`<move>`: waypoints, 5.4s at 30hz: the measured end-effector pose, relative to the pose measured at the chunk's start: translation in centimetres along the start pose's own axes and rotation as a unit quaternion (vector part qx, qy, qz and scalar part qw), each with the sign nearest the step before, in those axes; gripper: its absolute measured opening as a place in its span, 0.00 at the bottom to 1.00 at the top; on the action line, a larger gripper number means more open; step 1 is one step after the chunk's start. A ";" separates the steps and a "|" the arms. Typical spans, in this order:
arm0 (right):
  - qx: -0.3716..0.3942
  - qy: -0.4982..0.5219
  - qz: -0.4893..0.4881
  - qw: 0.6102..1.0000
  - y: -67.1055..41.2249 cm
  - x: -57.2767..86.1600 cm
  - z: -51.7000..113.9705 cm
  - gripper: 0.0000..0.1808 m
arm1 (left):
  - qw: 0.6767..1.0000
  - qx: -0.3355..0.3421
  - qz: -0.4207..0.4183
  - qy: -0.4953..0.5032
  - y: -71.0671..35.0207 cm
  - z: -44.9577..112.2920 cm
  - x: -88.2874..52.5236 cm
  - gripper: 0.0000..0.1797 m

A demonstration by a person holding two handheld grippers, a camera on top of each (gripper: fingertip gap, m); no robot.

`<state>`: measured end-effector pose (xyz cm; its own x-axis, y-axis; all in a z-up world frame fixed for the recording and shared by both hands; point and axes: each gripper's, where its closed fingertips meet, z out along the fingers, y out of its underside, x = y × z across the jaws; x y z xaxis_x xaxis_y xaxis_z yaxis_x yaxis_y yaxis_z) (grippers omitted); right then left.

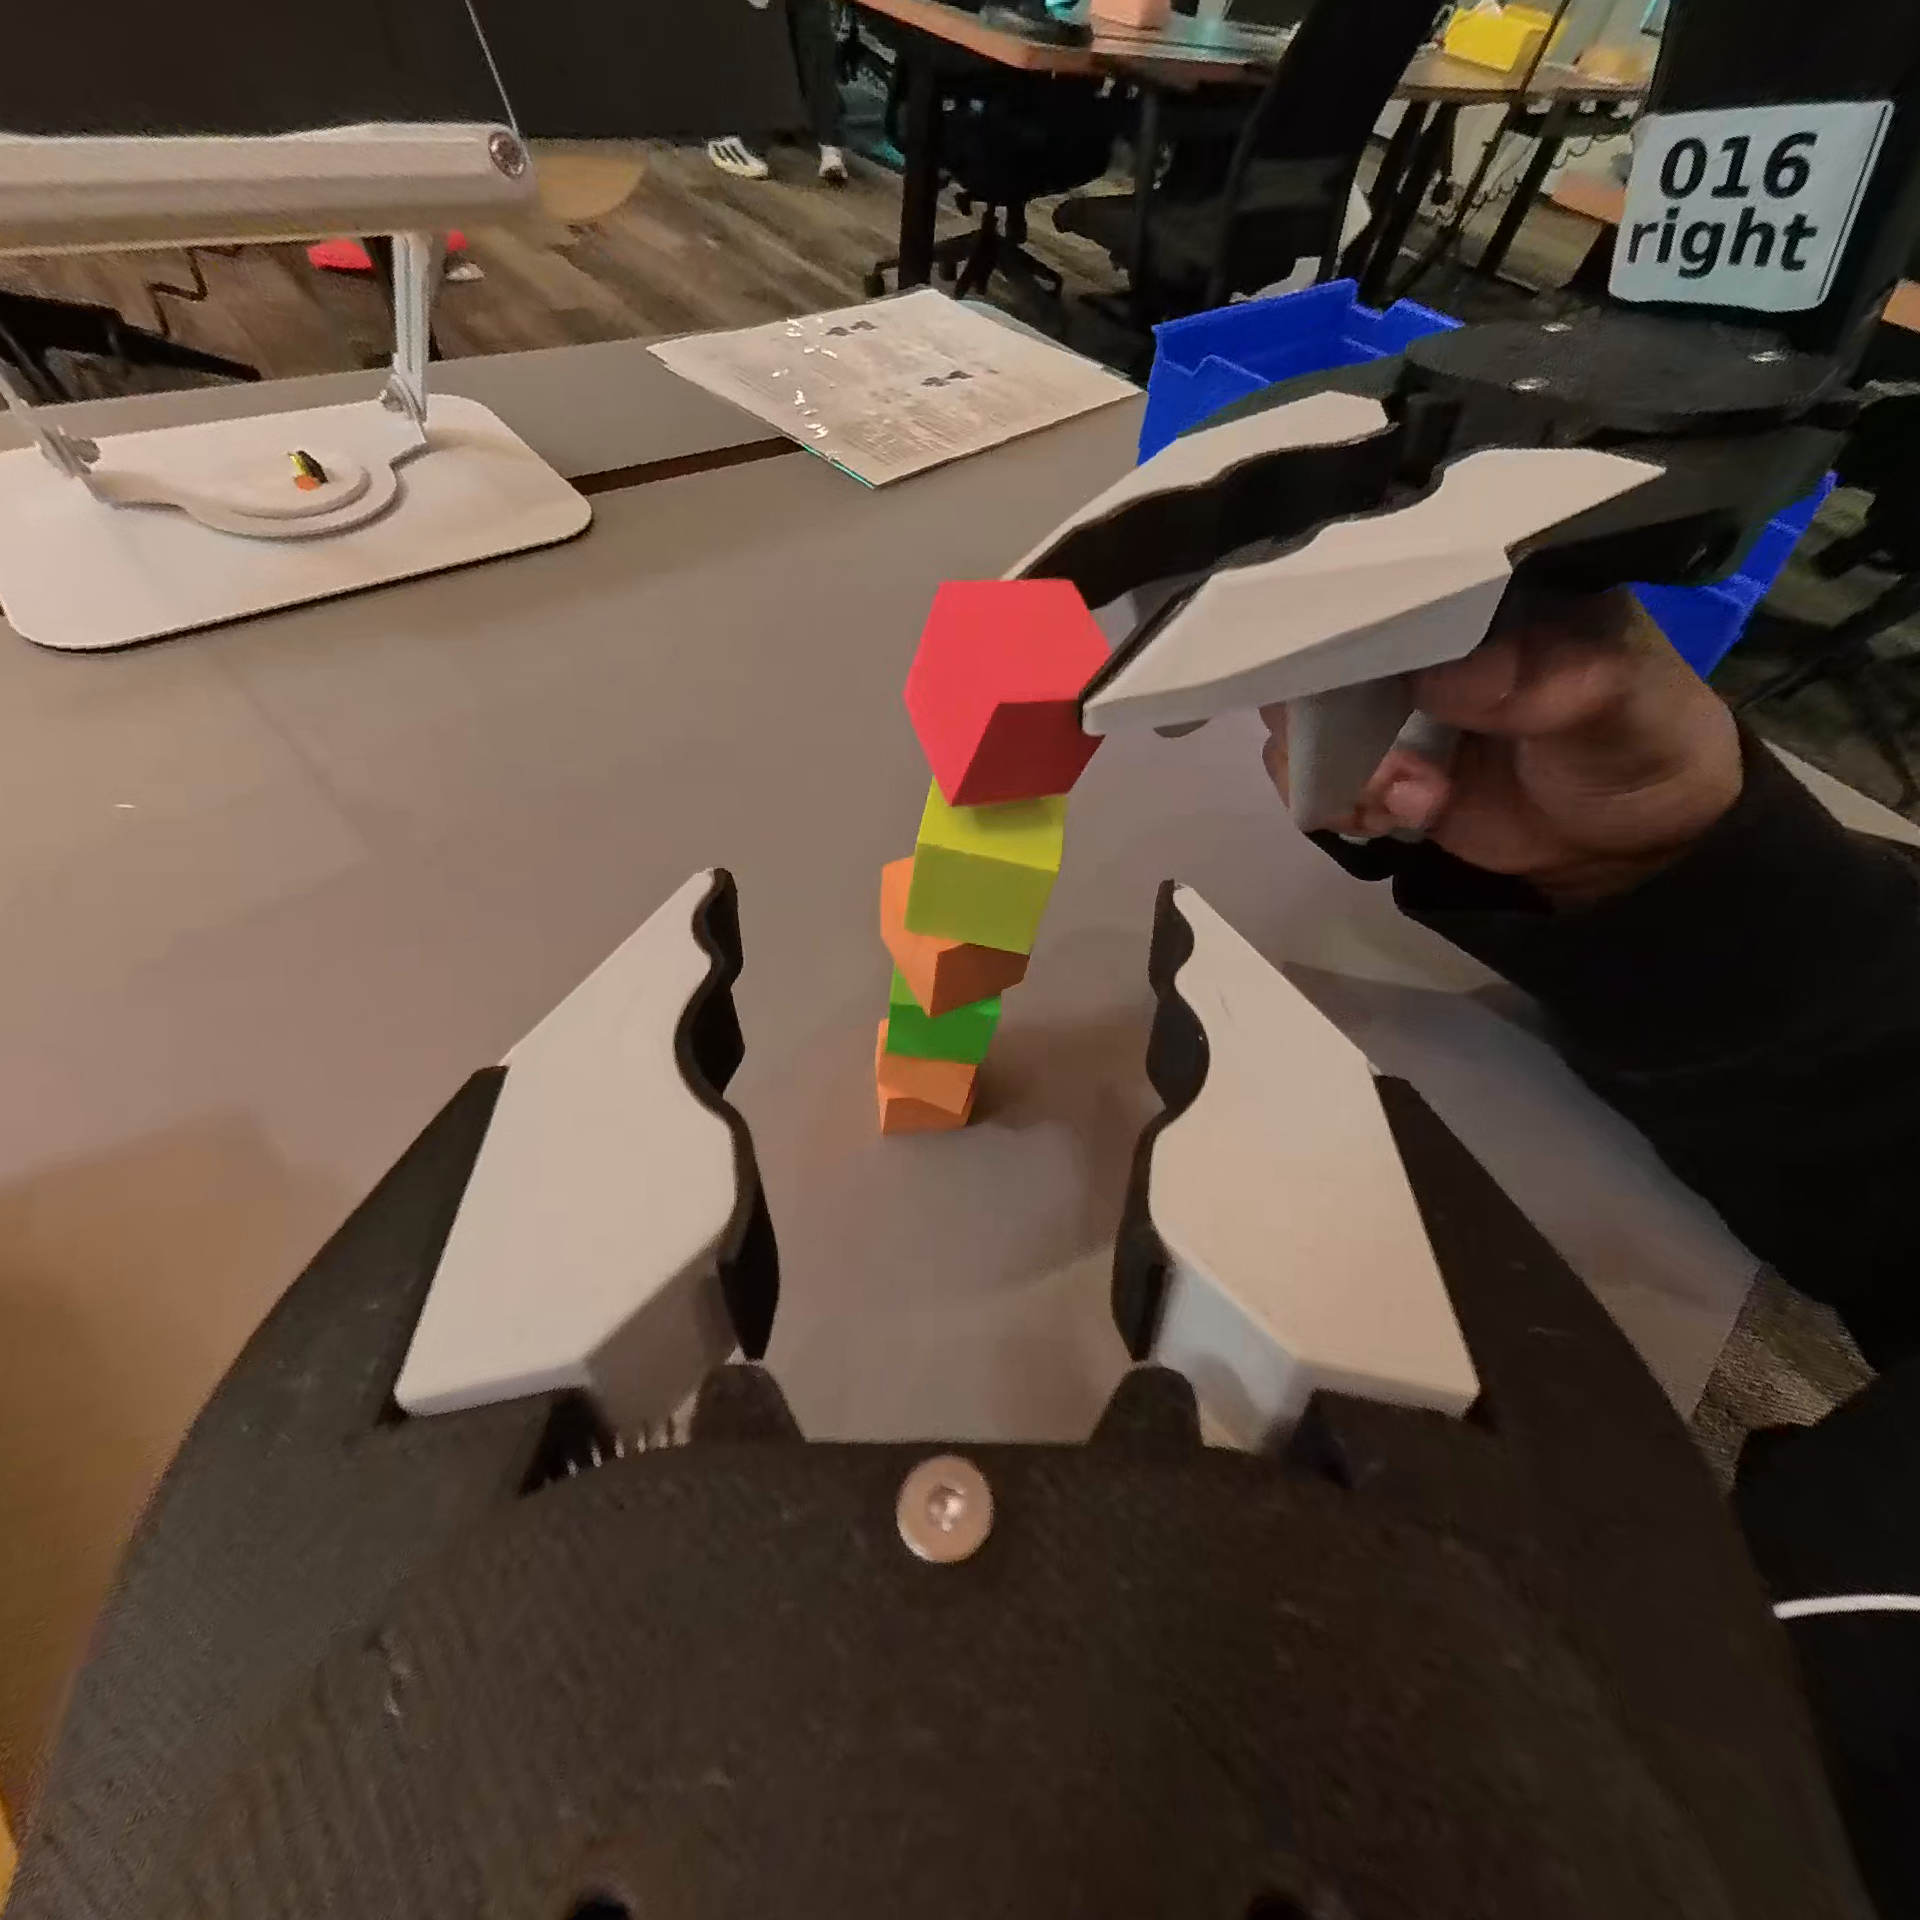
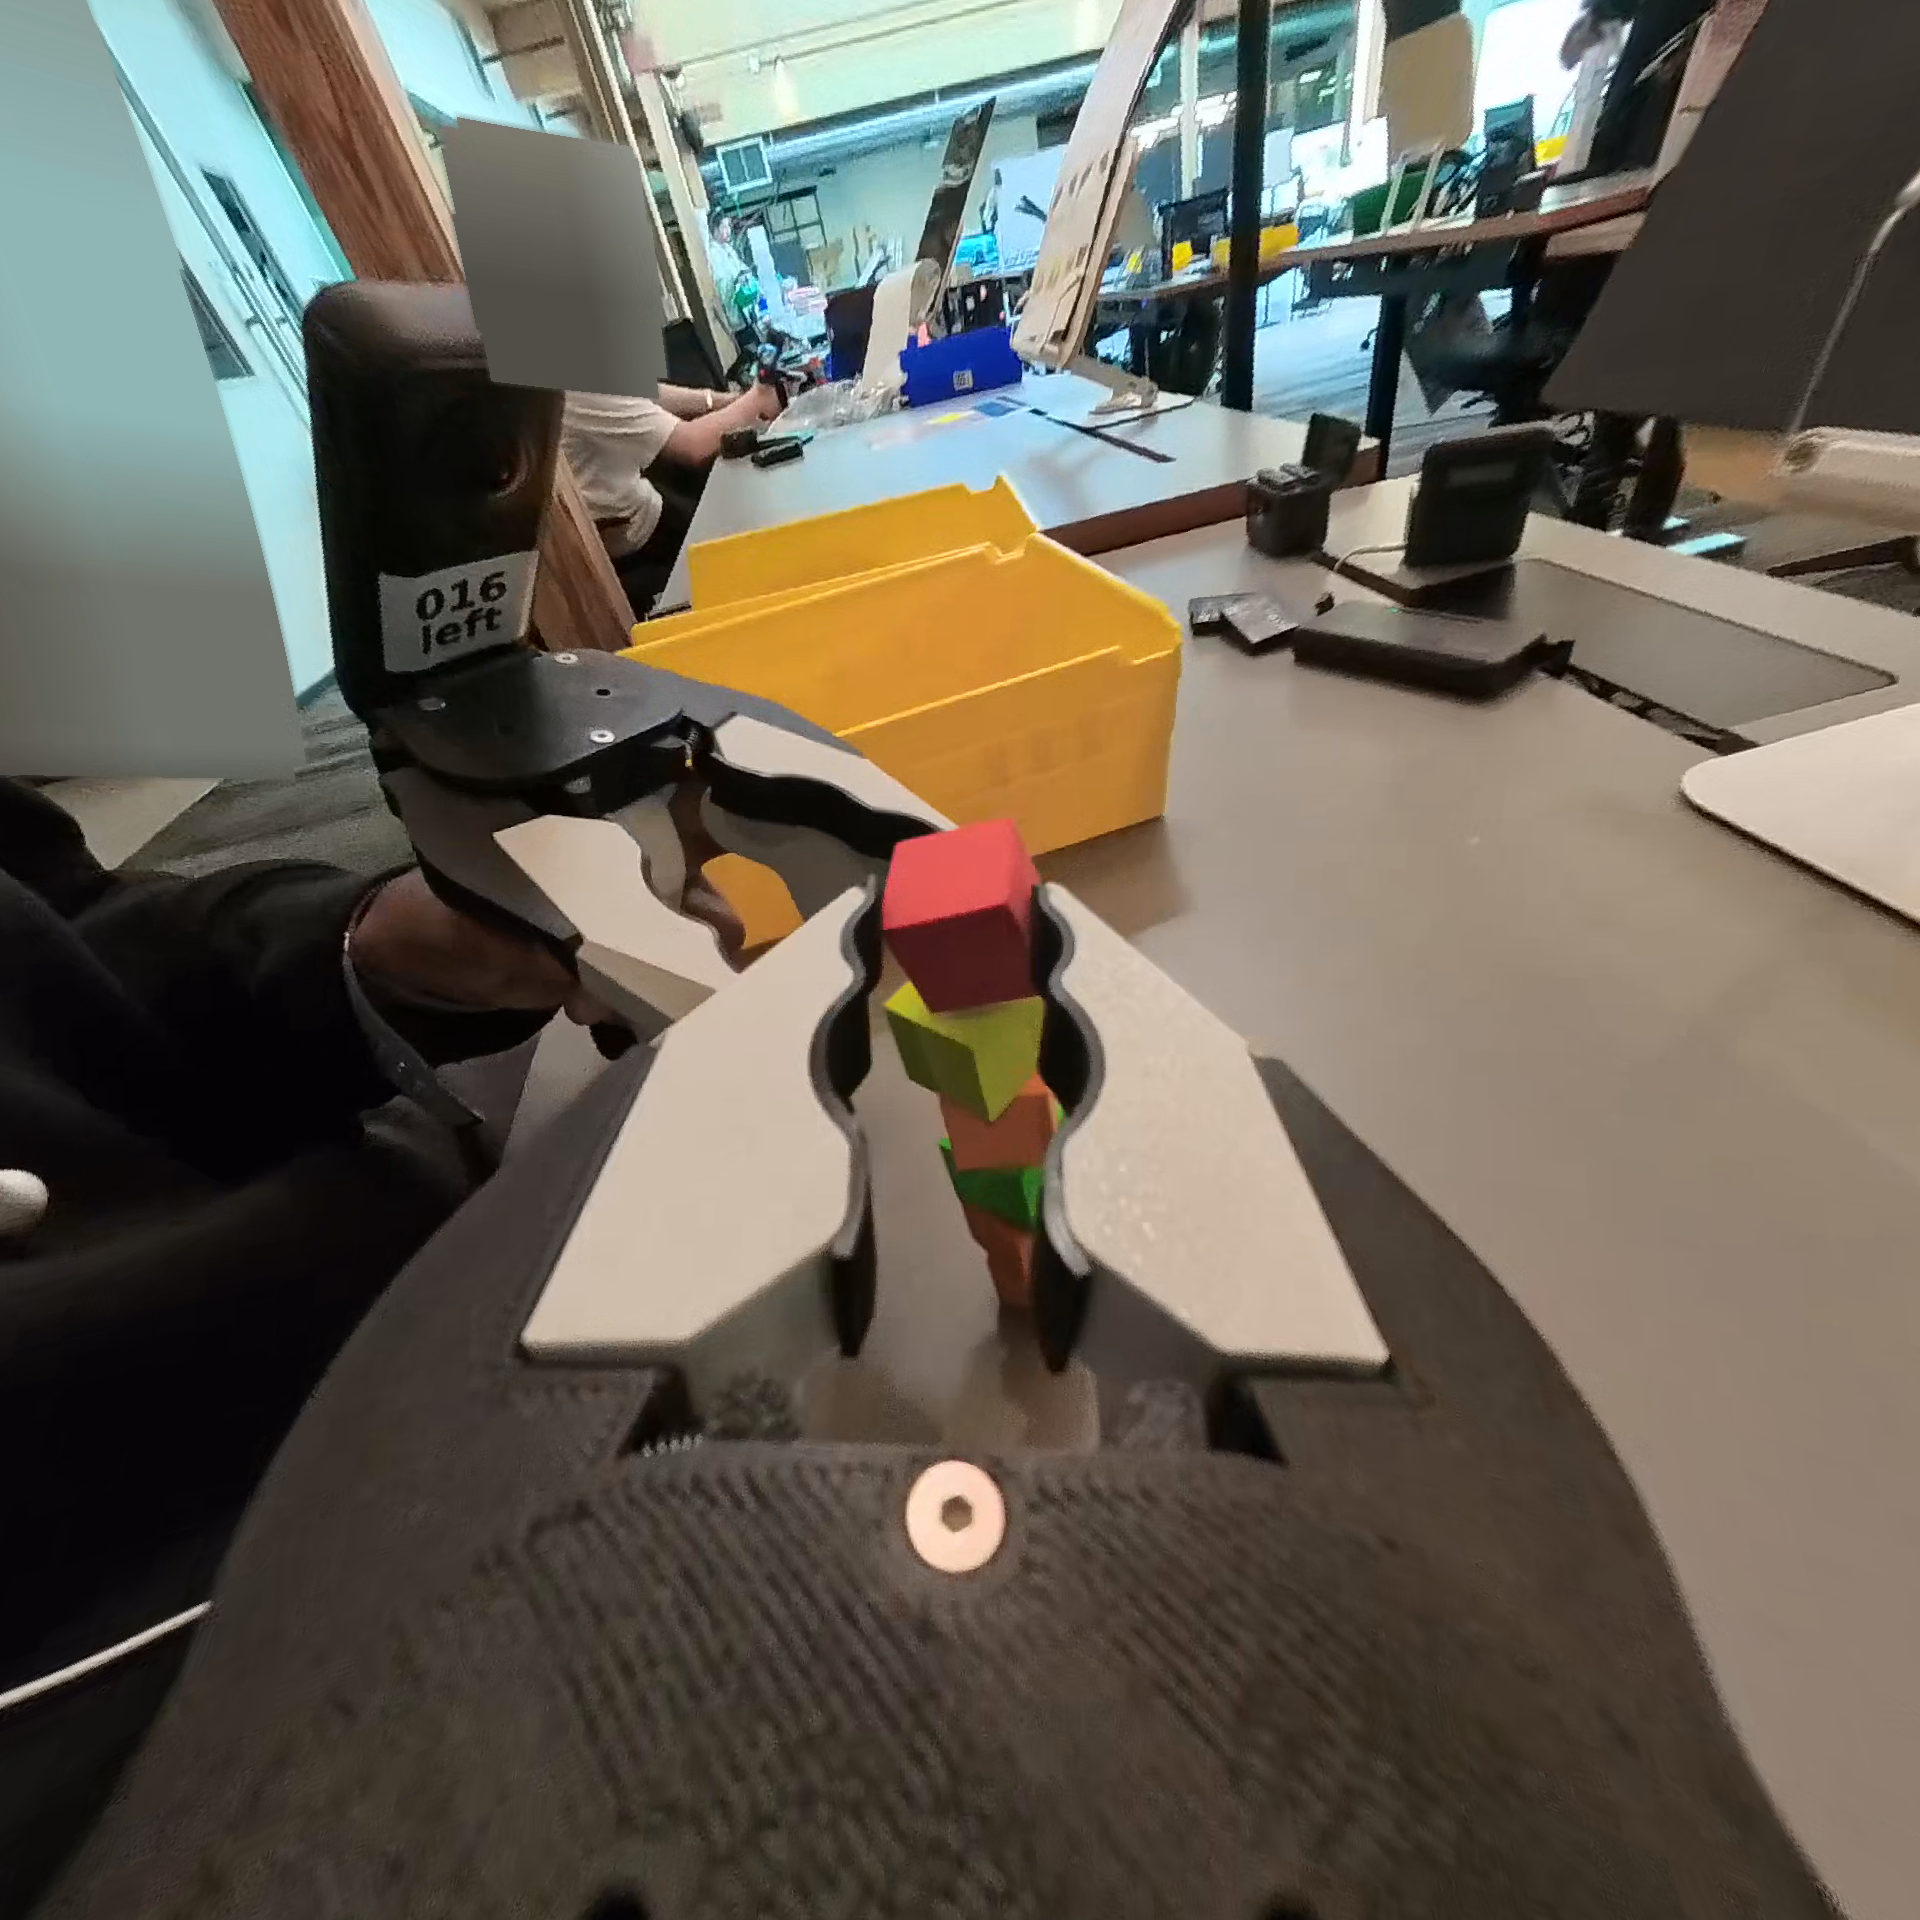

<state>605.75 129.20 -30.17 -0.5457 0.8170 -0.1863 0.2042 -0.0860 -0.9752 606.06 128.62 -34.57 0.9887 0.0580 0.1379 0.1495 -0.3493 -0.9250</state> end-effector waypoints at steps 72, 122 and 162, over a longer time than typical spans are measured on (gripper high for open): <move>-0.063 0.180 -0.050 0.980 7.2 5.6 -4.0 0.06 | 0.997 0.069 0.014 -0.004 2.2 -4.1 -2.4 0.31; -0.121 0.145 -0.026 0.982 11.6 -4.9 -0.2 0.13 | 0.996 -0.048 -0.077 -0.023 8.2 -3.3 -4.8 0.35; -0.099 0.159 0.009 0.982 10.6 -1.0 -8.1 0.13 | 0.959 -0.208 0.145 0.126 11.6 3.5 5.6 0.23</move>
<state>615.04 132.12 -39.32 -0.2651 0.9559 -0.1262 0.3830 -0.0157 -0.9236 613.27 128.16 -45.74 0.9514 -0.3067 0.0260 -0.1939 -0.6628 -0.7232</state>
